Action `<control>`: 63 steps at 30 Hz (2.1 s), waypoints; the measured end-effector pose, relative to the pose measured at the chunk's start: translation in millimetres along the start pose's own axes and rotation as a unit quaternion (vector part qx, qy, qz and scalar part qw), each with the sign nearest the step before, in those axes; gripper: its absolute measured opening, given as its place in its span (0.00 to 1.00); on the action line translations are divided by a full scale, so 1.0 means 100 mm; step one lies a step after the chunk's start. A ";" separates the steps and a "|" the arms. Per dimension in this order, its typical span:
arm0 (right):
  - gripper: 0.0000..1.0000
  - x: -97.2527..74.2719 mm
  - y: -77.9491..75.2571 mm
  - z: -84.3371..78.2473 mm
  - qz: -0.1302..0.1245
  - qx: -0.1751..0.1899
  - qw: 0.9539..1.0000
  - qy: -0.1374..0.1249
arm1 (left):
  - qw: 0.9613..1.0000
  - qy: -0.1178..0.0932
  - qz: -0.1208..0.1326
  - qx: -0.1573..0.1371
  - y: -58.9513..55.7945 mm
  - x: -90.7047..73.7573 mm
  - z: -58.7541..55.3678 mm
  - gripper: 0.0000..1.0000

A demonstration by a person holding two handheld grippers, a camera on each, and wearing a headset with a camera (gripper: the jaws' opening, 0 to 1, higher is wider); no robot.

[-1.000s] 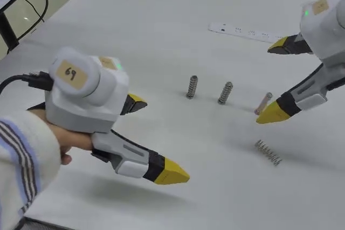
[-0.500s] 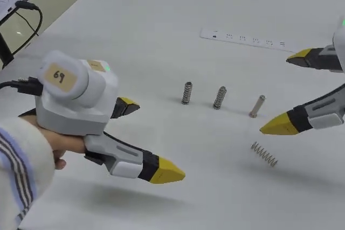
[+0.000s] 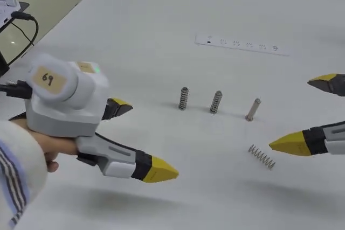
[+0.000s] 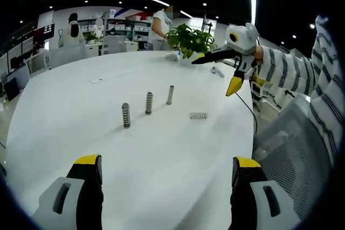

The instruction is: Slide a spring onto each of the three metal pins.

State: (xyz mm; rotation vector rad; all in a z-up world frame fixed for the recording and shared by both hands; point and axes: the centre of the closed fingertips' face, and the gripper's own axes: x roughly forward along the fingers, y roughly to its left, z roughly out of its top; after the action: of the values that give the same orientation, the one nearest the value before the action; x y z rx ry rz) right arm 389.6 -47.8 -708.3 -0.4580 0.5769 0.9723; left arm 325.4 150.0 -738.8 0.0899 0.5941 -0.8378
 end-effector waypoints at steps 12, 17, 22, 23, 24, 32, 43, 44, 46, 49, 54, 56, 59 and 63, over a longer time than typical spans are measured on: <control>0.99 -0.12 0.26 -0.24 -0.017 0.059 0.998 -0.019 | 1.000 0.000 -0.001 0.000 0.00 -0.03 0.01 0.98; 0.99 -0.19 0.30 -0.31 -0.047 0.092 0.994 -0.038 | 1.000 -0.006 0.001 -0.003 0.01 -0.04 0.05 0.98; 0.99 -0.23 0.42 -0.36 -0.054 0.086 0.994 -0.044 | 1.000 -0.002 0.001 -0.001 0.01 -0.04 0.06 0.98; 0.99 -0.23 0.45 -0.36 -0.055 0.095 0.993 -0.049 | 1.000 0.000 0.000 0.000 0.01 -0.04 0.05 0.98; 0.99 -0.23 0.47 -0.37 -0.054 0.104 0.992 -0.053 | 1.000 0.000 0.001 0.000 0.02 -0.04 0.05 0.98; 0.99 -0.26 0.58 -0.41 -0.053 0.158 0.983 -0.076 | 1.000 0.006 0.002 -0.008 0.02 -0.08 0.00 0.95; 0.99 -0.28 0.60 -0.58 -0.068 0.177 0.979 -0.070 | 1.000 0.010 0.005 -0.009 0.05 -0.10 -0.01 0.96; 0.99 -0.27 0.61 -0.59 -0.069 0.177 0.979 -0.069 | 1.000 0.012 0.005 -0.008 0.05 -0.10 -0.02 0.96; 0.99 -0.27 0.61 -0.60 -0.070 0.181 0.979 -0.069 | 1.000 0.013 0.003 -0.008 0.04 -0.09 -0.03 0.95; 0.99 -0.28 0.62 -0.62 -0.073 0.184 0.978 -0.066 | 1.000 0.014 -0.002 -0.008 0.02 -0.08 -0.02 0.95; 0.99 -0.30 0.64 -0.62 -0.073 0.187 0.977 -0.068 | 1.000 0.023 -0.007 0.000 0.00 -0.05 -0.03 0.95; 0.99 -0.30 0.64 -0.63 -0.076 0.191 0.976 -0.069 | 1.000 0.028 -0.009 0.004 -0.01 -0.02 -0.04 0.94; 0.99 -0.31 0.65 -0.63 -0.077 0.192 0.976 -0.070 | 0.999 0.041 -0.018 0.019 -0.05 0.03 -0.05 0.95; 0.99 -0.31 0.67 -0.63 -0.077 0.193 0.976 -0.070 | 0.997 0.049 -0.034 0.041 -0.11 0.12 0.01 0.94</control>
State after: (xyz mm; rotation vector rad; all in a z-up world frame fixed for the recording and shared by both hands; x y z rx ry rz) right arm 302.6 -72.7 -743.6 -0.0830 0.5773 0.7146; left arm 324.3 134.2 -743.3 0.1876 0.6571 -0.9280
